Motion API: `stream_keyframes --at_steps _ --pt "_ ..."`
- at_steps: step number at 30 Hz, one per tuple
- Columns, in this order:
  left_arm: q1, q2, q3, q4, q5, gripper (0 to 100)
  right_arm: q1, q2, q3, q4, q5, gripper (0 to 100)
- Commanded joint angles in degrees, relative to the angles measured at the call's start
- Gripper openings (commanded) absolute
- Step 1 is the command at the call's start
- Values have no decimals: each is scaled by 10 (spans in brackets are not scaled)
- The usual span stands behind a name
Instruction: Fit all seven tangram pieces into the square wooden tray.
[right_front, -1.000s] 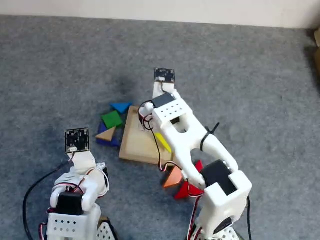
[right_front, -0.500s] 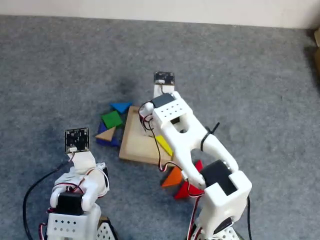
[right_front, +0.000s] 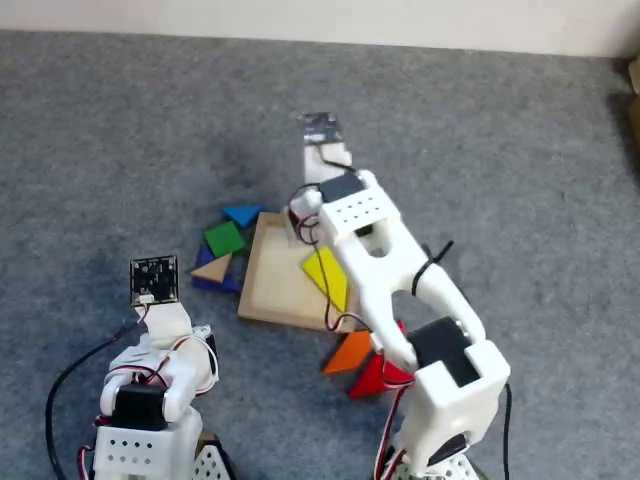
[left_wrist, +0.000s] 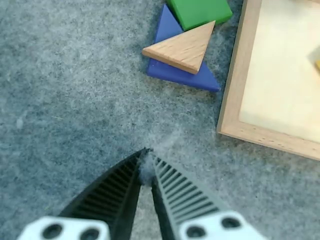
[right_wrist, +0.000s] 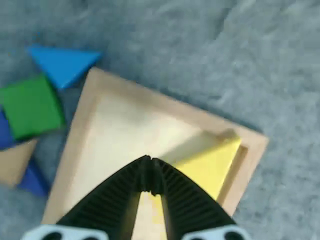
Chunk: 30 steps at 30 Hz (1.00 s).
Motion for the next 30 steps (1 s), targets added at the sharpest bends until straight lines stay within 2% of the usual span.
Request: stream_keyframes --at_steps 1,11,20,25,30 --pt "-5 -2 11 3 -4 5 15 -10 29 -21 12 5" --pt "-5 -2 11 3 -4 5 15 -10 90 -16 12 5" --pt "-5 -2 11 3 -4 5 15 -15 84 98 14 5" --pt "-5 -2 11 3 -4 5 16 -60 43 157 79 5" --pt "-5 -2 11 3 -4 5 31 -145 46 196 84 5"
